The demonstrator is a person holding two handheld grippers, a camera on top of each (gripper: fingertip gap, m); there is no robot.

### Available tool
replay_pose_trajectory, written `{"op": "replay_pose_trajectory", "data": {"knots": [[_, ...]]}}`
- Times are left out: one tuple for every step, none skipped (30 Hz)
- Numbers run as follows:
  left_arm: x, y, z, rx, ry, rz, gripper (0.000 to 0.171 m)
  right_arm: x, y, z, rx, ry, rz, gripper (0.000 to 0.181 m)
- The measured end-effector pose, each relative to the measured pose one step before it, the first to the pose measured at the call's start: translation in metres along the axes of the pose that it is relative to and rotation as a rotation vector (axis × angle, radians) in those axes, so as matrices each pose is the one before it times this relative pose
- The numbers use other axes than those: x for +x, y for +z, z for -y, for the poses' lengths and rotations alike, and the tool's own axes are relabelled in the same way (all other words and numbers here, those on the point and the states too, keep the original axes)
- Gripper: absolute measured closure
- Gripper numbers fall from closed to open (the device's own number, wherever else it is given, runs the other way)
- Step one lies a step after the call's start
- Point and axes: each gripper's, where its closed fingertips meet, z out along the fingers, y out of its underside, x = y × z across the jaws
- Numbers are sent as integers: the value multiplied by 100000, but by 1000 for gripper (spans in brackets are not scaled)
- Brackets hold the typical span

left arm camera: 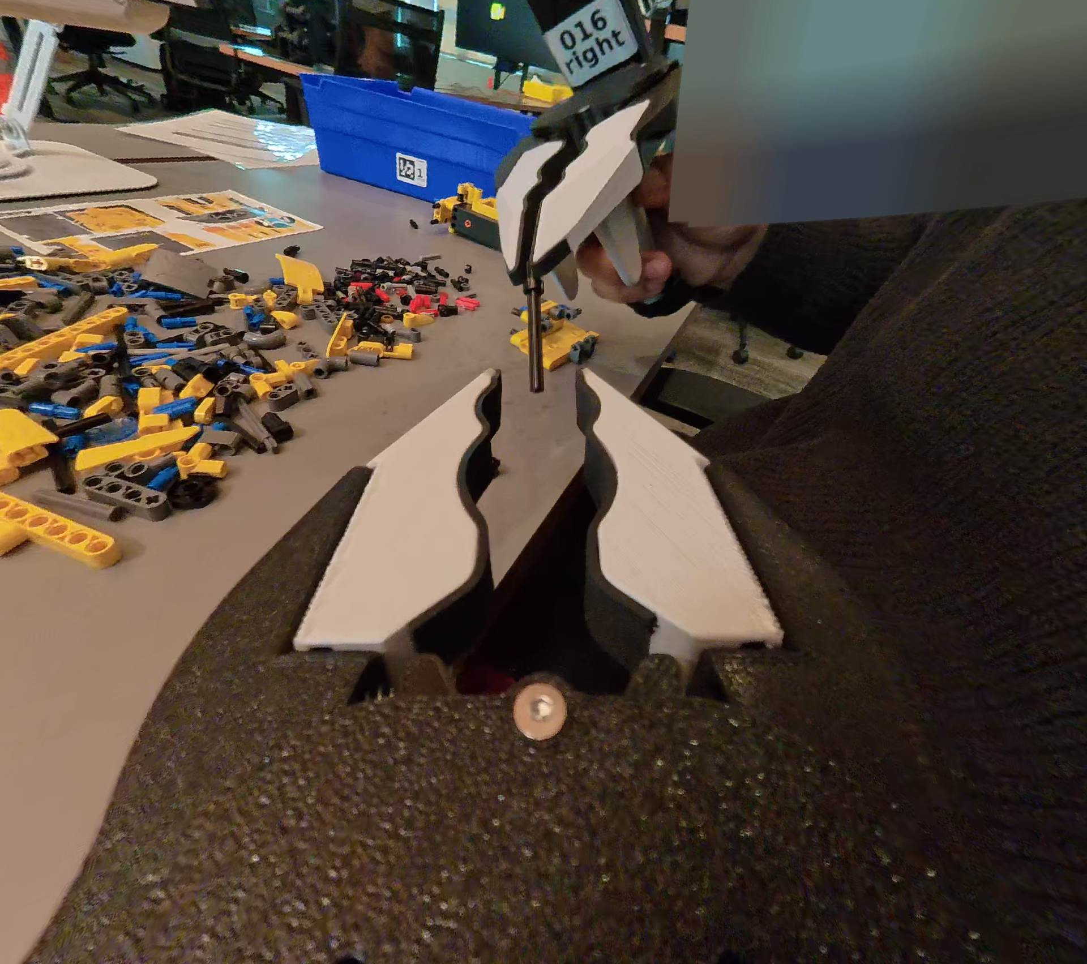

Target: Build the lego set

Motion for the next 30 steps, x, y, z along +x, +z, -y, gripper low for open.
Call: {"op": "replay_pose_trajectory", "data": {"knots": [[117,29,47,481,-1008,-1054,149,-90,156,-93,-10,263,553,178],[39,10,11,196,-644,-439,156,-85,154,-61,-1,173,502,178],[-51,-14,9,48,-64,295,164,-74,117,-52,-39,107,477,178],[-58,-33,-14,-101,437,512,168,-52,80,-11,82,46,243,178],[-4,-31,14,-96,444,232,168,-20,29,-2,113,-168,92,178],[47,-47,30,-123,418,-135,168,-60,15,-14,-39,-425,347,178],[81,-44,40,60,524,-263,168,-112,-14,-27,-141,-924,518,177],[90,-29,24,-5,466,-366,168,-138,-28,-42,-265,-1743,453,177],[107,6,-39,-306,273,-591,168,-155,-26,-62,-539,-2583,222,176],[68,17,-71,-501,219,-443,168,-177,18,-85,-1050,-3088,-71,167],[118,33,-124,-670,373,-852,168,-127,71,-162,-1811,-3030,-721,151],[184,57,-166,-845,258,-1249,168,-154,116,-296,-2906,-3247,-694,145],[176,67,-149,-846,17,-1256,168,-295,144,-399,-3673,-4040,64,145],[241,73,-152,-824,-297,-1675,168,-247,132,-377,-3542,-4709,-432,145],[316,75,-127,-815,-894,-2328,168,-126,118,-288,-3056,-5035,-1290,147],[354,64,-77,-537,-1071,-2579,168,-148,78,-270,-2883,-5069,-977,154],[294,62,-57,-278,-758,-2178,168,-201,82,-273,-2911,-4495,-122,158],[224,58,-73,-416,-463,-1606,169,-274,76,-247,-2737,-3375,851,160],[182,68,-117,-704,-163,-1266,169,-335,67,-180,-2246,-2192,1864,162],[134,75,-140,-847,103,-888,169,-285,54,-172,-2085,-1301,2156,161],[130,77,-119,-784,241,-657,169,-175,25,-188,-2224,-1132,1657,161],[135,76,-68,-452,243,-573,169,-43,11,-221,-2379,-1458,800,163],[154,69,-47,-474,54,-738,169,-16,-8,-163,-1977,-1810,444,167],[121,69,-36,-470,123,-525,169,-63,-12,-48,-1238,-1769,653,169],[40,50,-42,-281,317,-100,169,-110,13,-12,-953,-1313,945,170],[24,23,-43,-179,106,-163,169,-137,48,-59,-1110,-1093,1080,171],[23,32,-55,-217,-224,-404,169,-118,81,-77,-1161,-1250,904,173],[-4,9,-46,-82,-255,-308,169,-67,98,-73,-968,-1325,419,174],[-2,9,-33,32,-265,-282,169,-37,102,-46,-745,-1191,274,175],[-6,-8,-67,-216,-239,-263,169,-11,84,6,-338,-891,146,175]]}}
